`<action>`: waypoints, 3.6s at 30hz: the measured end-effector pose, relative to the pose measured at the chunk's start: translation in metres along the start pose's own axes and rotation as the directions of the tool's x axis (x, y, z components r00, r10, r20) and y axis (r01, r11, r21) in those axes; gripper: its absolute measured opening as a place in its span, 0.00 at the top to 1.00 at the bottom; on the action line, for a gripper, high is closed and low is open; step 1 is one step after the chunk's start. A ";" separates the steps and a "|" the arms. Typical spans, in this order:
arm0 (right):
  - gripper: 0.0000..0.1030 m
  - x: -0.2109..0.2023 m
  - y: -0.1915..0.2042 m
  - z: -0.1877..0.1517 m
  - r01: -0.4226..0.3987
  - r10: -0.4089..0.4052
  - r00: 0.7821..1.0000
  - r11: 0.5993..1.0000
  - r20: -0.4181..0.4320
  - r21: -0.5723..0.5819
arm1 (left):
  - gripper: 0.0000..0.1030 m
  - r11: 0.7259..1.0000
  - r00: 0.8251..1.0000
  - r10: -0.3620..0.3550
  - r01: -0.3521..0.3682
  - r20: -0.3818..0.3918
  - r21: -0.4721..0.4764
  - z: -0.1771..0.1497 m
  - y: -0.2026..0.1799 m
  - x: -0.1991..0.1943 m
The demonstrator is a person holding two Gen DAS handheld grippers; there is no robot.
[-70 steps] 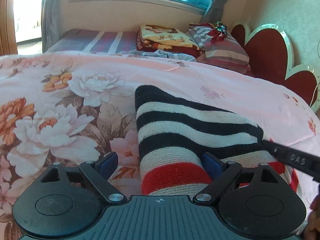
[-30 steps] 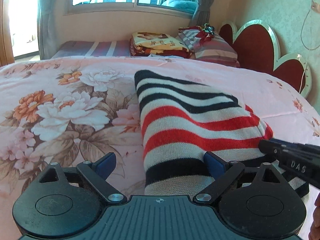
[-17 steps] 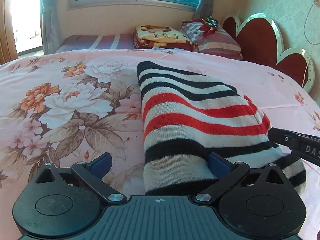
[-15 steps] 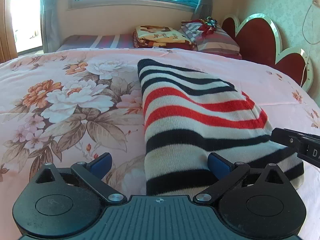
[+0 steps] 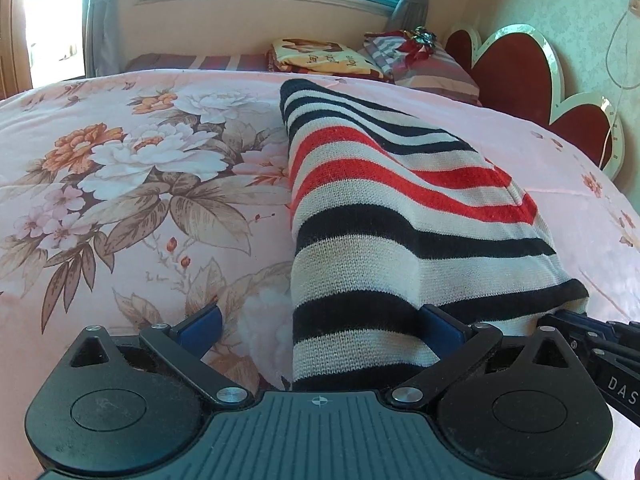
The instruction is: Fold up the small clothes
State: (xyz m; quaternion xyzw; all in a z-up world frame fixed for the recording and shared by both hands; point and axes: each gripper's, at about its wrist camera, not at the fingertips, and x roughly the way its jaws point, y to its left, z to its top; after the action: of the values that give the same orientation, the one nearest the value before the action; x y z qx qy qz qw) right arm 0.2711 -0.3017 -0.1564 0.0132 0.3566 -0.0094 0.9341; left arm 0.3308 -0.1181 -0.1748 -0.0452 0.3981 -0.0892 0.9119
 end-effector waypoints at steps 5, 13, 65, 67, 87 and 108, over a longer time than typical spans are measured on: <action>0.85 -0.003 -0.004 0.002 -0.052 0.050 0.998 0.998 -0.038 -0.043 | 0.00 1.000 1.000 -0.019 0.019 -0.019 -0.002 0.004 0.004 0.002; 0.55 -0.031 -0.040 0.034 -0.148 0.148 0.989 0.987 -0.009 0.055 | 0.00 0.997 1.000 -0.017 0.018 0.007 -0.077 0.023 0.013 -0.018; 0.68 0.033 0.035 0.099 -0.547 0.556 0.829 0.781 0.062 0.303 | 0.48 0.996 0.998 -0.040 0.045 0.057 -0.075 0.078 0.084 -0.069; 0.68 0.033 0.064 0.102 -0.567 0.577 0.814 0.769 0.061 0.296 | 0.48 0.996 0.997 -0.014 0.021 0.069 -0.092 0.076 0.117 -0.081; 0.68 0.099 0.349 0.074 -0.485 0.505 0.863 0.832 -0.003 0.268 | 0.43 0.989 0.999 -0.025 0.032 0.045 -0.145 0.053 0.433 -0.043; 0.78 0.017 0.388 0.055 -0.281 0.280 0.960 0.959 0.025 0.033 | 0.13 0.998 0.994 0.009 -0.016 0.112 0.065 0.024 0.411 -0.084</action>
State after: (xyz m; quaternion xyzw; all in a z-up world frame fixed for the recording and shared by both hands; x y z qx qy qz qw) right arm 0.3302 0.0843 -0.1198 0.0806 0.3414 0.1164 0.9292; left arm 0.3446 0.3017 -0.1614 -0.0176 0.3438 -0.0940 0.9342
